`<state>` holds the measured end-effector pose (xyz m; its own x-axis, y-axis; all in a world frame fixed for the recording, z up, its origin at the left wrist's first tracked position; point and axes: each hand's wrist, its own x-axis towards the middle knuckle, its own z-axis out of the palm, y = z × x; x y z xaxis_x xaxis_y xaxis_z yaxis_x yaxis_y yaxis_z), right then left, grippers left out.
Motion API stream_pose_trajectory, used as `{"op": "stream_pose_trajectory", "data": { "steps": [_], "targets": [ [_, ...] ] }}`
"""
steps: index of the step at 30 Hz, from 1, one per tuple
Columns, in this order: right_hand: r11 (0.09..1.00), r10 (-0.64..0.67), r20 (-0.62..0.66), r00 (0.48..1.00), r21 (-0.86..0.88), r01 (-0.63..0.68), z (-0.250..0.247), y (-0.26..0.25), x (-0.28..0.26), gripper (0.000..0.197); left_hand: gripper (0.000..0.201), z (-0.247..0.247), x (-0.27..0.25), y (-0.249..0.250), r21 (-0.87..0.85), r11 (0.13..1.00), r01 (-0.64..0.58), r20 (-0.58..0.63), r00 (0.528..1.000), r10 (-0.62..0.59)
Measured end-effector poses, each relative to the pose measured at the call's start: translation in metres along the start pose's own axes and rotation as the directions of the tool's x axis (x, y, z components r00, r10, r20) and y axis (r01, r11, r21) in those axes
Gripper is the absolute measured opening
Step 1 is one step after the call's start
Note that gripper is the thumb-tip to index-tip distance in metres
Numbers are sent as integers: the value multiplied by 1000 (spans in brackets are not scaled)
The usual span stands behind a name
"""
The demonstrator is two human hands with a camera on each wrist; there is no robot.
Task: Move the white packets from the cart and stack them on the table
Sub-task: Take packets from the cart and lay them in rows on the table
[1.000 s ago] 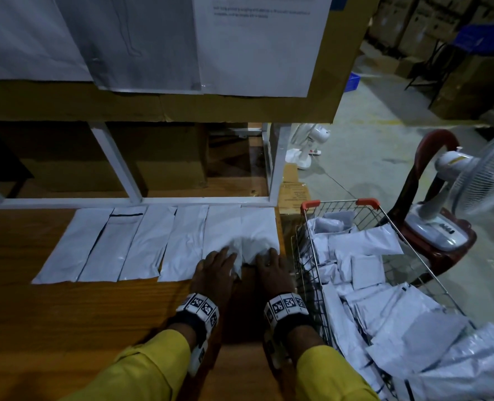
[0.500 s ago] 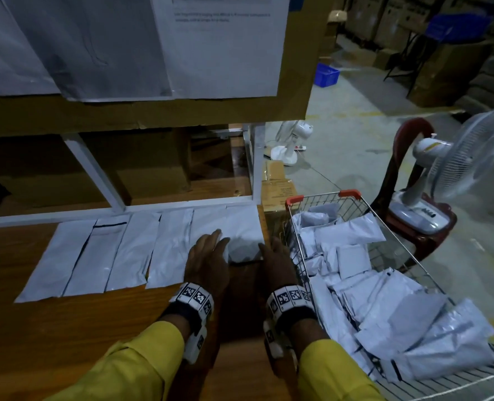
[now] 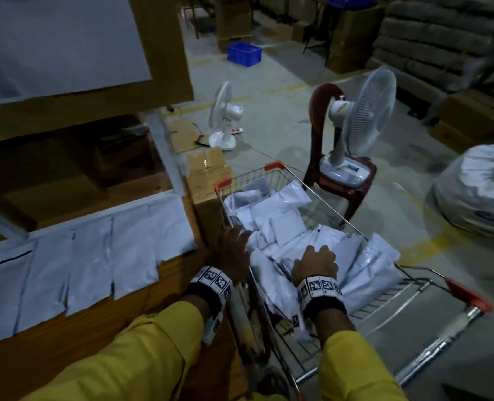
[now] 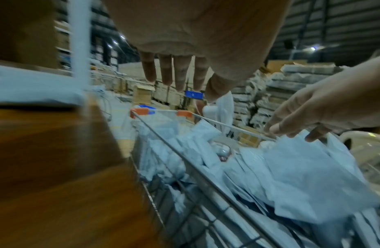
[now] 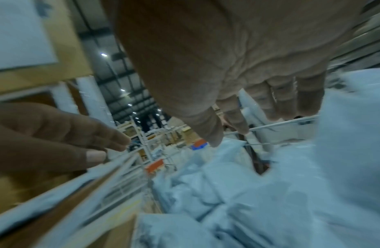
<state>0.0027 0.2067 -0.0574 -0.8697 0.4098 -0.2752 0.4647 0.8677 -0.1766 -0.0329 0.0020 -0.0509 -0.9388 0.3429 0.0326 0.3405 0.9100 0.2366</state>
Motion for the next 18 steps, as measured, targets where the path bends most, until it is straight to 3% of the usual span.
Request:
{"op": "stream_pose_trajectory", "data": {
  "steps": [5,8,11,15,18],
  "targets": [
    [984,46,3,999,-171,-44,20,50,14,56,53,37,28,35,78,987,-138,126,984,128],
    [972,67,24,997,-228,-60,34,71,18,67,58,60,32,48,199,968,-153,320,944,84],
    [975,64,69,996,-216,-47,44,83,22,85,62,83,30,63,285,944,-165,440,898,24],
    [981,59,53,997,-187,-48,50,91,32,108,73,102,28,72,341,914,-220,564,825,-12],
    [968,84,61,995,-241,-67,54,95,39,117,61,108,32,75,373,890,-264,562,827,11]
  ]
}}
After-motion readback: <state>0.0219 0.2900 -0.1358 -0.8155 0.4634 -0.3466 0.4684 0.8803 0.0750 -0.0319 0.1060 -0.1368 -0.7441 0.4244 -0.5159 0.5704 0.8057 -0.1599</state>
